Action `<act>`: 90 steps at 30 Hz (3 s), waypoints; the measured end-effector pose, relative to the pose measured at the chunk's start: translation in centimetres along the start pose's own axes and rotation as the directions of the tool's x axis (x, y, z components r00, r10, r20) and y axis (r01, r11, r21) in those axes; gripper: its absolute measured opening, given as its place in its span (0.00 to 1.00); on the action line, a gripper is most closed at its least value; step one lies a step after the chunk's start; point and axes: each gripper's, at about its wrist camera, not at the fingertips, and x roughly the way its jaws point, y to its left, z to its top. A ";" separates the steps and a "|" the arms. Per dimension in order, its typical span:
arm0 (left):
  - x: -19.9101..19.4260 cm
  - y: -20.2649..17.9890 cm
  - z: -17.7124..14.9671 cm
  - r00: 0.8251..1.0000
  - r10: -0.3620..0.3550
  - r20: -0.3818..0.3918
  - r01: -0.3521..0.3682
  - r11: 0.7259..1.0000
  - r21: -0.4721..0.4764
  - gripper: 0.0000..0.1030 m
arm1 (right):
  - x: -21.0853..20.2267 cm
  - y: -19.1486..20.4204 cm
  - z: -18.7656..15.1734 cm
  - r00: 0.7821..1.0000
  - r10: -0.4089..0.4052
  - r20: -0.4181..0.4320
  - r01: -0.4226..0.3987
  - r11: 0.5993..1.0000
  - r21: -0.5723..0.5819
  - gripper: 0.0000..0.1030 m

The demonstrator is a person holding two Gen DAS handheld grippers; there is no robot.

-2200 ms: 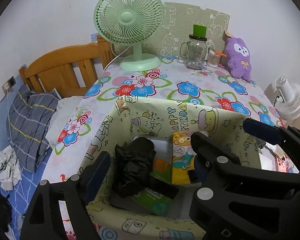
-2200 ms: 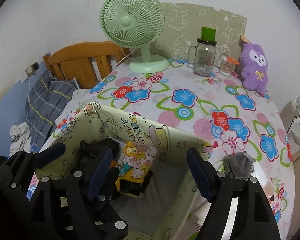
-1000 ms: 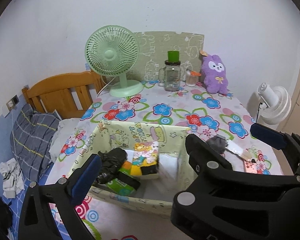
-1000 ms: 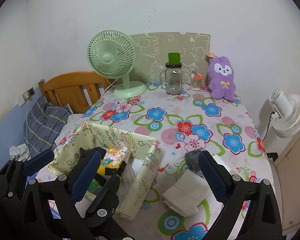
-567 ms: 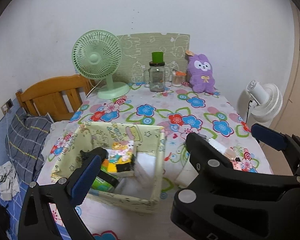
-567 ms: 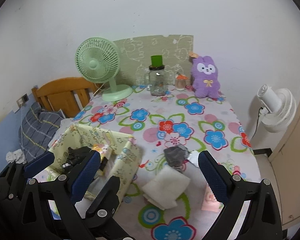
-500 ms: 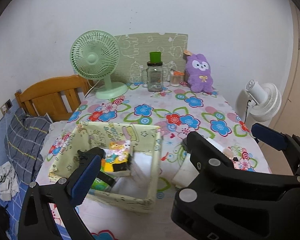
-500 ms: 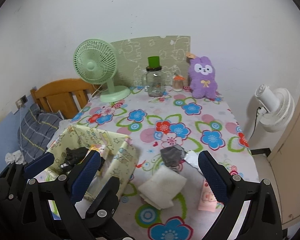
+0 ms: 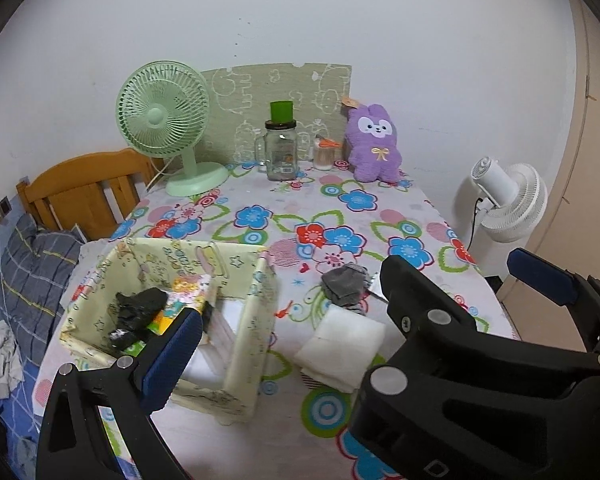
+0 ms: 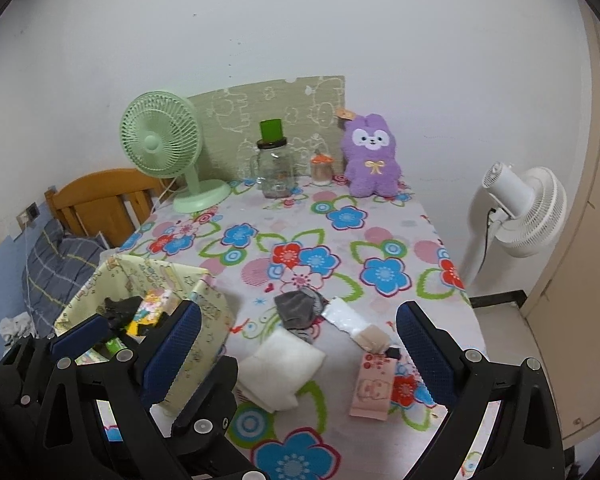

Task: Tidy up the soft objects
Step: 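Withdraw both tools from the box toward the remaining items, then grasp the pink tissue packet with the right tool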

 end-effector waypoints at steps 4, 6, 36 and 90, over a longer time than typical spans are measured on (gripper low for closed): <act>0.3 -1.1 -0.2 1.000 -0.010 -0.004 0.010 1.000 0.012 1.00 | -0.1 -1.2 -0.4 1.000 -0.016 0.000 0.016 1.000 0.011 0.97; 0.4 -1.7 -0.3 1.000 -0.015 -0.008 0.015 1.000 0.020 1.00 | -0.1 -1.7 -0.6 1.000 -0.025 0.001 0.025 1.000 0.015 0.97; 6.3 -5.1 -4.1 0.992 -0.070 -0.101 0.073 0.997 0.023 1.00 | 4.5 -6.2 -4.9 0.998 -0.033 -0.051 0.035 0.999 0.027 0.97; 10.2 -5.0 -7.2 0.979 -0.010 -0.204 0.022 0.998 0.059 0.99 | 9.9 -6.4 -8.7 0.957 -0.047 -0.287 0.053 0.999 0.012 0.42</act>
